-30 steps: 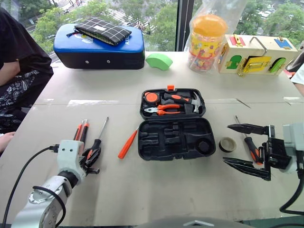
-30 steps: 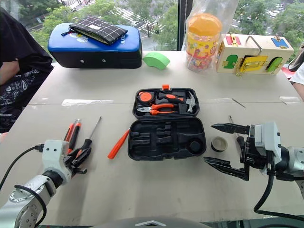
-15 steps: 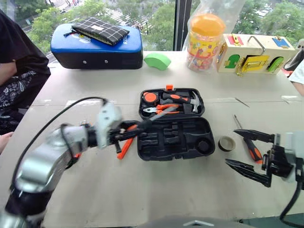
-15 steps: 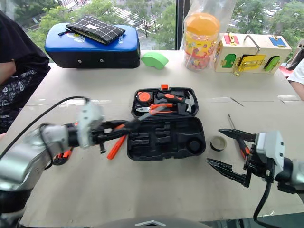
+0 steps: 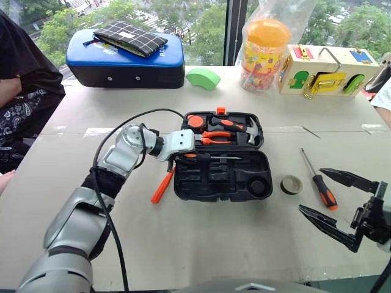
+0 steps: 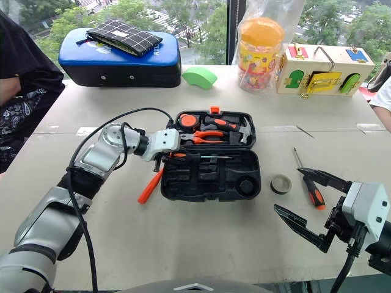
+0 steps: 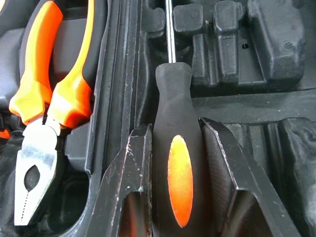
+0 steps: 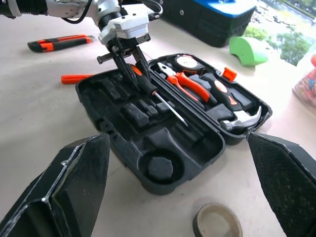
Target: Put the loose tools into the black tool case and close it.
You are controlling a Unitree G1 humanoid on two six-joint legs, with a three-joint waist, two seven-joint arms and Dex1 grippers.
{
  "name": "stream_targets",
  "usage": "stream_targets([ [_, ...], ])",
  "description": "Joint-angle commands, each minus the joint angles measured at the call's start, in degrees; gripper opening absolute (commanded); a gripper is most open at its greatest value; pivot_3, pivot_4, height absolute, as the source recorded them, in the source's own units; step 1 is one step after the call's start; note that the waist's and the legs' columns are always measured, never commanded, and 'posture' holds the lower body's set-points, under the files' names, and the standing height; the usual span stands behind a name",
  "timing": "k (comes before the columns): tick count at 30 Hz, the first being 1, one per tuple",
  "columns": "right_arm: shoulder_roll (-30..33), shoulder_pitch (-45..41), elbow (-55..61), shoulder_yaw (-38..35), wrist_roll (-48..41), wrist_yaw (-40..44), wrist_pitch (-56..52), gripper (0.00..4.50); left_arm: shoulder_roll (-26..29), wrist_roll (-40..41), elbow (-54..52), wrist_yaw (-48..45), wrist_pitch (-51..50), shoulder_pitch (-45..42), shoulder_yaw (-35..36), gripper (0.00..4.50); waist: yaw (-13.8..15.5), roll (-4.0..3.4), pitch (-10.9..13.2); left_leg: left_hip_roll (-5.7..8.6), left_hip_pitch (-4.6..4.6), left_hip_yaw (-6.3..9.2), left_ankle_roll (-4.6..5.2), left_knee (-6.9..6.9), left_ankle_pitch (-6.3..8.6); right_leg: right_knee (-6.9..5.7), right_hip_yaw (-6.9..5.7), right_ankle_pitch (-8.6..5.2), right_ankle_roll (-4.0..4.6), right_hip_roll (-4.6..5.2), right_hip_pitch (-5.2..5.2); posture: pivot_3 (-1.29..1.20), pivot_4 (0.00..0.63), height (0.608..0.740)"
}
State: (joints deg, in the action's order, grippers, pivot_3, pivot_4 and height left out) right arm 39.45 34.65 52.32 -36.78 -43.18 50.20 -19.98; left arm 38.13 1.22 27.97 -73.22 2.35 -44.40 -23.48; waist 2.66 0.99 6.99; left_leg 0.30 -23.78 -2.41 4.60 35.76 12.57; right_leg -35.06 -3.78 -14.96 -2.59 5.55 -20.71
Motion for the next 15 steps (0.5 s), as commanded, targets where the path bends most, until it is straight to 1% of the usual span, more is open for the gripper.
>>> stream_targets([
  [1, -0.24, 0.47, 1.70, -1.55, -0.48, -1.08, 0.71, 4.50, -0.47, -3.18, 3.48, -0.14, 1.27, -0.48, -0.19, 0.82, -0.01, 0.02, -0.02, 0.00, 0.00, 0.00, 0.01, 0.02, 0.01, 0.00, 0.00, 0.00, 0.00, 0.01, 0.00, 0.00, 0.150, 0.740],
  [2, -0.21, 0.51, 1.74, -1.43, -0.41, -1.25, 0.75, 4.50, -0.66, -2.96, 3.79, 0.16, 1.53, -0.66, 0.53, 1.32, 0.01, 0.02, -0.06, 0.00, 0.00, 0.00, 0.02, 0.03, 0.02, -0.01, 0.00, 0.00, 0.00, 0.03, 0.00, 0.00, 0.150, 0.740],
  [3, -0.15, 0.43, 1.96, -1.36, -0.56, -1.62, 0.67, 4.50, -0.78, -1.04, 2.90, 0.02, 0.46, -0.79, 2.40, 1.84, 0.01, 0.01, -0.06, 0.00, 0.00, 0.00, 0.03, 0.03, 0.02, -0.01, -0.01, 0.00, 0.00, 0.04, 0.00, 0.00, 0.150, 0.740],
  [4, -0.08, 0.32, 2.19, -1.38, -0.84, -2.03, 0.52, 4.50, -0.88, 1.45, 1.46, -0.22, -0.99, -0.77, 4.62, 2.07, 0.04, 0.01, -0.06, 0.00, 0.00, 0.00, 0.03, 0.03, 0.01, -0.02, -0.01, 0.00, 0.00, 0.04, 0.00, 0.00, 0.150, 0.740],
  [6, -0.10, 0.37, 2.45, -1.53, -1.19, -2.49, 0.48, 4.50, -0.77, 6.20, -2.27, -1.58, -5.98, -0.27, 8.25, 2.99, -0.14, 0.00, 0.00, 0.00, -0.02, 0.02, 0.03, 0.08, 0.01, -0.11, -0.03, 0.00, 0.00, 0.04, -0.02, 0.00, 0.150, 0.740],
  [7, -0.12, 0.45, 2.44, -1.53, -1.19, -2.61, 0.55, 4.50, -0.35, 8.02, -4.41, -2.42, -8.86, 0.12, 9.49, 3.33, -0.27, 0.03, 0.03, -0.01, -0.06, 0.03, 0.03, 0.10, 0.01, -0.16, -0.03, 0.00, 0.00, 0.04, -0.06, 0.00, 0.150, 0.740],
  [9, -0.09, 0.04, 2.11, -0.76, -0.73, -3.14, 0.57, 4.50, 1.59, 12.97, -11.28, -4.16, -18.76, 2.19, 12.18, 3.33, -0.49, 0.06, 0.10, -0.01, -0.08, 0.04, 0.03, 0.11, 0.02, -0.21, -0.04, -0.01, -0.01, 0.04, -0.11, 0.00, 0.150, 0.740],
  [10, -0.09, -0.26, 1.97, -0.33, -0.61, -3.45, 0.54, 4.50, 1.81, 14.57, -13.79, -3.27, -22.85, 3.14, 13.43, 3.18, -0.58, 0.04, 0.11, -0.01, -0.08, 0.04, 0.03, 0.11, 0.02, -0.22, -0.05, -0.01, -0.01, 0.04, -0.11, 0.00, 0.150, 0.740],
  [11, -0.13, -0.62, 1.84, 0.22, -0.47, -3.77, 0.51, 4.50, 1.59, 15.85, -15.99, -1.76, -26.76, 4.27, 14.43, 2.68, -0.59, 0.03, 0.11, -0.01, -0.07, 0.04, 0.03, 0.11, 0.03, -0.23, -0.05, -0.02, -0.01, 0.04, -0.11, 0.00, 0.150, 0.740],
  [12, -0.12, -0.85, 1.70, 0.53, -0.39, -3.93, 0.50, 4.50, 1.25, 16.08, -17.45, -0.35, -28.82, 5.20, 14.75, 2.44, -0.58, 0.02, 0.11, -0.01, -0.07, 0.04, 0.03, 0.11, 0.03, -0.24, -0.04, -0.02, -0.01, 0.04, -0.11, 0.00, 0.150, 0.740],
  [13, -0.13, -1.03, 1.56, 0.89, -0.23, -4.03, 0.56, 4.50, 0.55, 15.46, -18.77, 1.71, -29.65, 6.40, 14.79, 2.10, -0.56, 0.01, 0.10, -0.01, -0.05, 0.04, 0.03, 0.11, 0.03, -0.25, -0.04, -0.02, -0.01, 0.04, -0.10, 0.00, 0.150, 0.740],
  [14, -0.15, -1.15, 1.48, 1.17, -0.13, -4.09, 0.61, 4.50, -0.27, 14.99, -19.85, 3.83, -30.72, 7.36, 14.88, 1.53, -0.50, 0.01, 0.10, -0.01, -0.02, 0.04, 0.03, 0.11, 0.03, -0.28, -0.04, -0.02, -0.02, 0.04, -0.08, 0.00, 0.150, 0.740],
  [15, -0.18, -1.21, 1.44, 1.35, -0.10, -4.14, 0.64, 4.50, -1.20, 14.55, -20.45, 6.00, -31.62, 7.99, 15.01, 1.27, -0.35, 0.00, 0.10, -0.01, -0.01, 0.04, 0.03, 0.12, 0.02, -0.28, -0.04, -0.02, -0.02, 0.04, -0.06, 0.00, 0.150, 0.740],
])
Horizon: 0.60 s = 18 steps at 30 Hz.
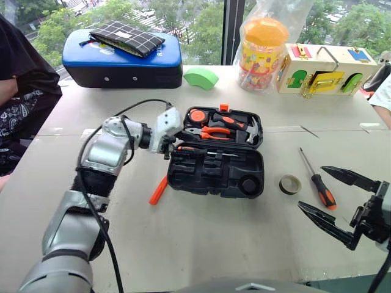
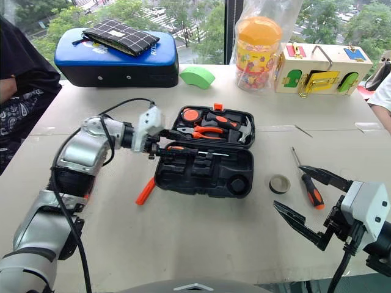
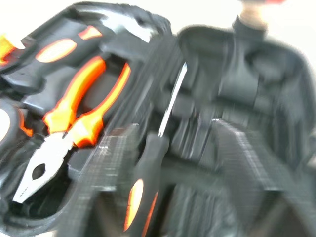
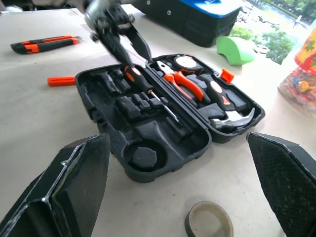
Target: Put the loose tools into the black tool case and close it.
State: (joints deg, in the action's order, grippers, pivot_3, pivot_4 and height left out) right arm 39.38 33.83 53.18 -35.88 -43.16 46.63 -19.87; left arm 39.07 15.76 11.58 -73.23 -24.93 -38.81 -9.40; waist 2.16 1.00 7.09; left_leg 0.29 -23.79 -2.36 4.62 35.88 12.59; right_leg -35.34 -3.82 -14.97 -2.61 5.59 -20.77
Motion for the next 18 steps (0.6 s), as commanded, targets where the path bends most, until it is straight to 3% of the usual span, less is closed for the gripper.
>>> stream_targets([
  [1, -0.17, -0.42, 0.45, 0.55, -0.03, -0.52, 0.64, 4.50, -3.72, -1.93, -3.62, 9.96, -4.45, 3.03, 0.45, 0.83, 0.29, -0.01, 0.02, 0.00, 0.01, 0.00, 0.00, 0.02, 0.00, -0.01, 0.00, 0.00, 0.00, 0.00, 0.02, 0.00, 0.150, 0.740],
  [3, -0.26, -0.45, 0.06, 0.70, 0.24, -0.40, 0.91, 4.50, -5.88, -5.44, -2.69, 14.84, -3.96, 4.24, -1.58, 0.02, 0.47, 0.02, 0.03, 0.01, -0.03, 0.02, 0.01, 0.15, 0.00, -0.06, -0.02, 0.00, 0.00, 0.00, 0.04, 0.00, 0.150, 0.740],
  [7, -0.83, -0.29, -0.03, 2.42, 1.64, -1.34, 0.73, 4.50, -9.49, -12.23, 1.49, 21.37, -4.69, 5.62, -7.03, 0.02, 0.57, 0.09, -0.02, 0.01, -0.05, 0.02, 0.05, 0.22, 0.03, -0.06, 0.00, 0.00, 0.00, 0.01, 0.05, 0.00, 0.150, 0.740],
  [11, -1.12, 0.76, 1.28, 4.58, 2.84, -3.39, -0.94, 4.50, -9.65, -12.99, 1.29, 20.08, -3.72, 6.06, -8.58, 0.02, 1.14, -0.23, -0.46, 0.01, 0.04, 0.02, -0.19, 0.25, 0.16, -0.16, 0.01, 0.00, 0.00, 0.06, 0.08, 0.00, 0.150, 0.740],
  [18, -1.25, -1.83, 1.21, 8.30, 7.33, -17.89, -12.02, 4.50, -9.84, -1.37, -5.47, 15.28, -0.12, 7.50, 2.56, 0.02, 0.51, -0.27, -0.38, 0.01, -0.06, 0.01, -0.22, 0.30, 0.18, -0.20, 0.01, 0.00, 0.01, 0.10, -0.03, 0.00, 0.150, 0.740],
])
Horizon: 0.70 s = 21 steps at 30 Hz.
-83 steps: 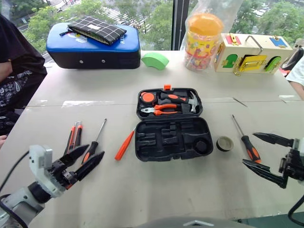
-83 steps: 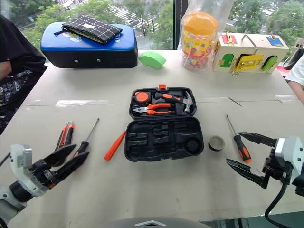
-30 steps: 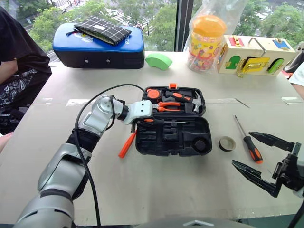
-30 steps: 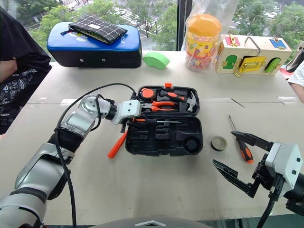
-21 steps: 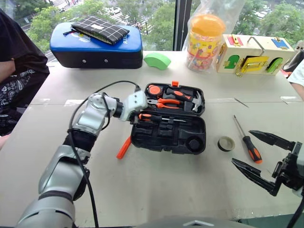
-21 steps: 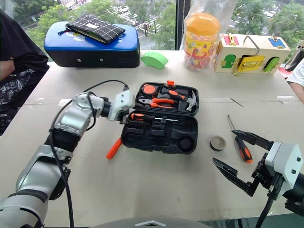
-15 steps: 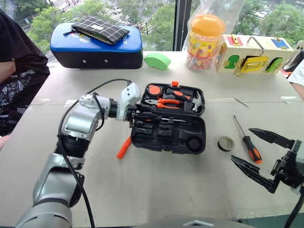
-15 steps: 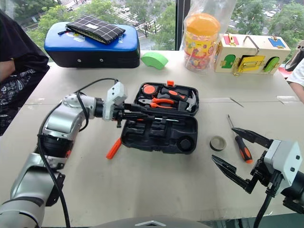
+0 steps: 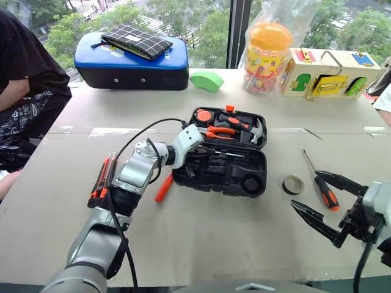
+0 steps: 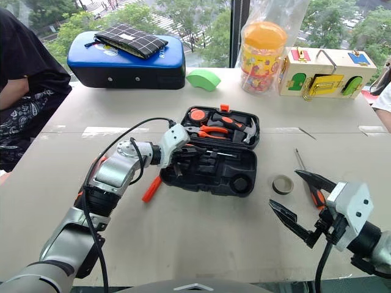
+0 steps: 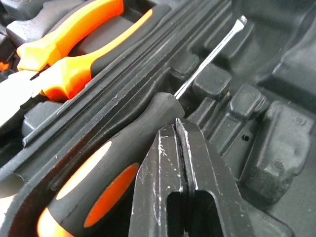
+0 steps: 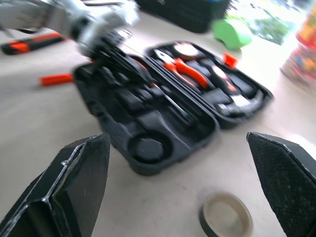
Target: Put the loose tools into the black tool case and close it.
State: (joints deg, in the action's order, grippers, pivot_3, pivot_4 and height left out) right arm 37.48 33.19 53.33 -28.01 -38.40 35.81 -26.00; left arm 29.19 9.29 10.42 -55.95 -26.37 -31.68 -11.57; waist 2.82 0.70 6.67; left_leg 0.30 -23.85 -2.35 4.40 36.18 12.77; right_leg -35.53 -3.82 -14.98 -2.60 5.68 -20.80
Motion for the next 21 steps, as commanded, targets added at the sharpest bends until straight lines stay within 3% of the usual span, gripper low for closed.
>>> stream_targets([
  [1, 1.47, -1.78, 0.79, 1.29, 6.53, -10.25, -8.11, 4.50, 0.10, 7.87, -6.37, -3.84, 1.60, 1.16, 6.34, 0.02, -0.24, 0.05, 0.08, 0.00, -0.02, 0.00, 0.00, -0.03, 0.00, 0.01, 0.00, 0.00, 0.00, 0.00, -0.02, 0.00, 0.150, 0.740],
  [2, 2.75, -2.71, -0.02, 2.22, 8.59, -13.01, -12.03, 4.50, 1.42, 12.58, -9.56, -7.00, -2.87, 1.66, 7.86, 0.02, -0.29, 0.06, 0.10, 0.00, -0.05, 0.00, 0.00, -0.05, -0.01, 0.01, -0.02, 0.00, 0.00, 0.00, -0.06, 0.00, 0.150, 0.740],
  [5, 2.98, -8.66, -5.03, 3.69, 7.16, -19.34, -24.73, 4.50, 5.96, 21.99, -19.44, -14.72, -9.00, 3.96, 9.84, 0.72, -0.89, 0.31, 0.23, 0.00, -0.07, 0.00, -0.21, -0.08, -0.14, 0.04, -0.06, -0.01, 0.01, -0.01, -0.09, 0.00, 0.150, 0.740],
  [9, 0.89, -16.77, -12.87, 4.42, 6.22, -23.47, -36.70, 4.50, 10.56, 28.49, -27.89, -17.57, -14.05, 6.19, 10.49, 2.53, -1.30, 0.02, 0.37, 0.02, -0.02, -0.01, -0.25, -0.10, -0.12, 0.09, -0.06, -0.01, 0.02, -0.01, -0.02, 0.00, 0.150, 0.740],
  [12, -0.27, -20.90, -18.08, 5.67, 5.23, -22.42, -40.66, 3.63, 12.77, 31.07, -31.91, -17.82, -16.01, 7.25, 10.59, 3.99, -1.18, -0.05, 0.43, 0.04, 0.00, 0.00, -0.01, -0.10, -0.06, 0.09, -0.08, -0.01, 0.01, -0.03, 0.02, 0.00, 0.150, 0.740],
  [13, 0.03, -21.48, -18.80, 6.16, 5.26, -21.67, -41.23, 3.10, 13.14, 31.59, -32.79, -17.68, -16.21, 7.50, 10.64, 4.46, -1.16, -0.06, 0.44, 0.05, 0.00, 0.00, 0.02, -0.10, -0.05, 0.09, -0.08, -0.01, 0.01, -0.04, 0.02, 0.00, 0.150, 0.740],
  [18, 3.39, -21.91, -19.35, 4.48, 6.92, -18.59, -40.08, 0.74, 14.23, 32.49, -36.14, -15.47, -16.05, 11.02, 11.26, 4.50, -1.25, -0.05, 0.43, 0.05, 0.02, -0.01, 0.18, -0.10, -0.10, 0.11, -0.06, -0.02, 0.00, -0.10, 0.06, 0.00, 0.150, 0.740],
  [21, 5.78, -22.84, -16.57, 3.76, 7.18, -13.09, -32.08, 0.76, 13.00, 29.84, -37.35, -10.43, -12.81, 15.29, 13.48, 4.50, -1.12, -0.08, 0.48, 0.05, 0.01, -0.01, 0.18, -0.09, -0.10, 0.11, -0.06, -0.02, 0.00, -0.11, 0.06, 0.00, 0.150, 0.740],
])
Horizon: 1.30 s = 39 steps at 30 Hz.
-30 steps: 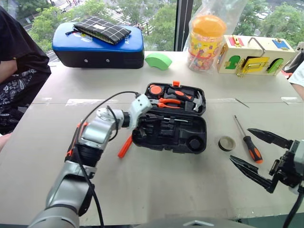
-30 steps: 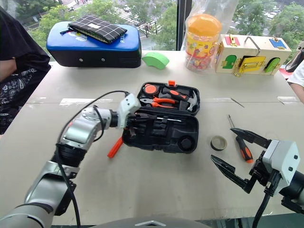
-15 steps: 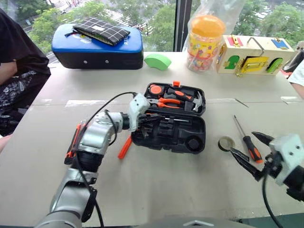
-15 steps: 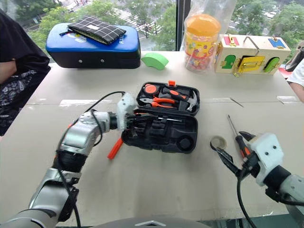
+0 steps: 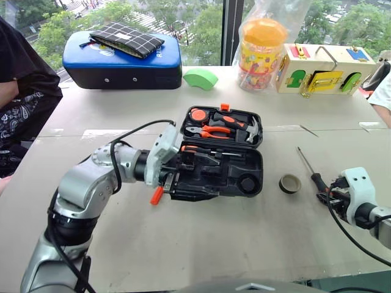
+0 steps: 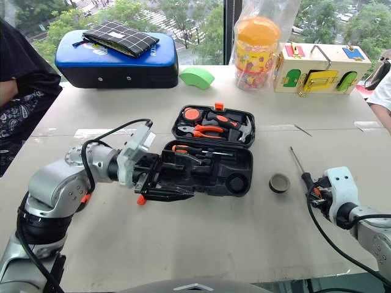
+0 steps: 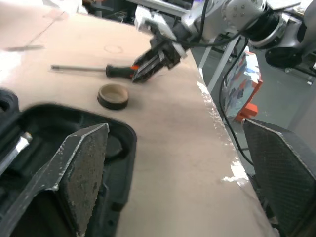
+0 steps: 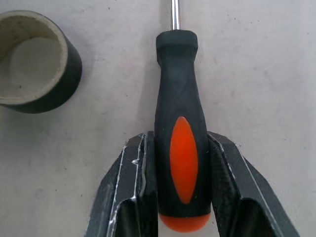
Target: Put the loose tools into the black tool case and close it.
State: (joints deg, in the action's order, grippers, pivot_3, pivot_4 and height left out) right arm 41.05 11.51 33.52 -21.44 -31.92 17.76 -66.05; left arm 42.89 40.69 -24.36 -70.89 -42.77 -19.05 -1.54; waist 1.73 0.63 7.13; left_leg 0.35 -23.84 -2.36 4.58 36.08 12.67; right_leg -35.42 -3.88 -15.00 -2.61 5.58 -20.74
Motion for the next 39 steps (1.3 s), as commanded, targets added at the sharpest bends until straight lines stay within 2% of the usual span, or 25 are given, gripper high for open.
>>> stream_targets([
  [1, 3.03, -2.34, 4.53, -2.21, 0.51, 7.63, 11.58, 0.76, -2.83, -1.87, -2.36, 7.63, 5.36, 4.88, 5.39, 4.50, -0.13, -0.12, 0.08, 0.00, 0.00, 0.00, 0.00, 0.00, 0.00, 0.00, 0.00, 0.00, 0.00, 0.00, 0.00, 0.00, 0.150, 0.740],
  [4, 5.73, -11.43, 5.82, 3.99, -2.60, 14.73, 14.55, 0.76, -1.23, -0.26, -0.56, 5.02, 7.23, 11.27, 9.51, 4.50, -1.58, -0.17, 0.21, -0.05, 0.06, -0.06, 0.00, -0.01, 0.01, 0.02, 0.09, 0.00, -0.03, -0.06, 0.00, 0.00, 0.150, 0.740],
  [8, 9.47, -25.03, 0.43, 23.07, 5.23, 24.28, 21.67, 0.76, 0.36, 5.44, -1.71, 4.85, 5.81, 17.68, 17.47, 4.50, -1.88, -0.01, 0.26, -0.33, 0.10, -0.03, -0.09, -0.06, 0.04, 0.04, 0.06, -0.01, 0.01, -0.31, -0.06, 0.00, 0.150, 0.740],
  [13, 5.03, -40.80, -16.11, 40.72, 15.54, 33.19, 30.18, 0.76, 3.92, 7.51, -6.87, 2.68, 6.48, 27.93, 25.95, 4.50, -1.19, -0.03, 0.36, -0.35, -0.01, 0.00, -0.21, -0.09, 0.11, 0.37, 0.03, 0.01, 0.05, -0.31, -0.06, 0.00, 0.150, 0.740],
  [15, 2.44, -45.86, -24.45, 45.41, 19.28, 36.44, 33.55, 0.76, 5.35, 7.91, -8.17, 1.99, 6.49, 31.15, 29.15, 4.50, -0.97, -0.01, 0.36, -0.34, -0.07, -0.02, -0.31, -0.07, 0.05, 0.51, 0.01, 0.02, 0.07, -0.30, -0.02, 0.00, 0.150, 0.740],
  [21, -0.58, -50.90, -33.82, 50.80, 23.57, 44.73, 37.97, 0.76, 5.99, 10.18, -11.88, 5.28, 5.42, 34.06, 32.12, 4.50, -0.96, -0.01, 0.37, -0.31, -0.07, -0.03, -0.62, -0.07, 0.18, 0.53, 0.01, 0.04, 0.09, -0.25, 0.01, 0.00, 0.150, 0.740],
  [30, -4.02, -53.87, -41.91, 53.14, 27.42, 51.67, 39.20, 0.76, 5.86, 11.10, -14.56, 8.35, 5.52, 37.68, 34.15, 4.50, -1.05, -0.08, 0.35, -0.32, 0.03, -0.04, -0.68, -0.19, 0.19, 0.51, 0.01, 0.04, 0.09, -0.26, 0.01, 0.00, 0.150, 0.740],
  [31, -4.10, -54.13, -42.03, 52.76, 27.25, 52.60, 39.10, 1.91, 5.86, 10.95, -14.50, 8.32, 5.70, 37.98, 34.20, 4.50, -0.94, -0.08, 0.35, -0.32, 0.02, -0.04, -0.69, -0.19, 0.19, 0.52, 0.01, 0.04, 0.09, -0.26, 0.01, 0.00, 0.150, 0.740],
  [32, -4.11, -54.29, -41.95, 52.33, 27.00, 53.40, 38.96, 2.19, 5.85, 10.83, -14.45, 8.30, 5.85, 38.22, 34.22, 4.50, -0.89, -0.08, 0.35, -0.31, 0.02, -0.04, -0.69, -0.19, 0.19, 0.53, 0.01, 0.04, 0.09, -0.26, 0.01, 0.00, 0.150, 0.740],
  [33, -3.94, -54.32, -41.51, 51.73, 26.52, 54.23, 39.10, 2.68, 5.87, 10.74, -14.34, 8.32, 5.99, 38.31, 34.14, 4.50, -0.82, -0.07, 0.34, -0.30, 0.01, -0.04, -0.69, -0.19, 0.20, 0.53, 0.01, 0.04, 0.09, -0.25, 0.01, 0.00, 0.150, 0.740],
  [35, -3.69, -54.26, -40.09, 49.76, 24.67, 55.87, 37.82, 3.26, 5.92, 10.56, -13.98, 8.31, 6.27, 38.36, 33.88, 4.50, -0.86, -0.03, 0.31, -0.29, 0.01, -0.04, -0.72, -0.23, 0.23, 0.55, 0.00, 0.04, 0.09, -0.25, 0.01, 0.00, 0.150, 0.740],
  [39, -3.88, -54.67, -36.45, 43.74, 18.37, 58.49, 32.35, 3.26, 5.83, 9.82, -12.16, 7.83, 7.15, 38.30, 33.47, 4.50, -1.32, -0.02, 0.32, -0.32, 0.03, -0.04, -0.78, -0.27, 0.26, 0.54, 0.01, 0.04, 0.09, -0.28, 0.00, 0.00, 0.150, 0.740],
])
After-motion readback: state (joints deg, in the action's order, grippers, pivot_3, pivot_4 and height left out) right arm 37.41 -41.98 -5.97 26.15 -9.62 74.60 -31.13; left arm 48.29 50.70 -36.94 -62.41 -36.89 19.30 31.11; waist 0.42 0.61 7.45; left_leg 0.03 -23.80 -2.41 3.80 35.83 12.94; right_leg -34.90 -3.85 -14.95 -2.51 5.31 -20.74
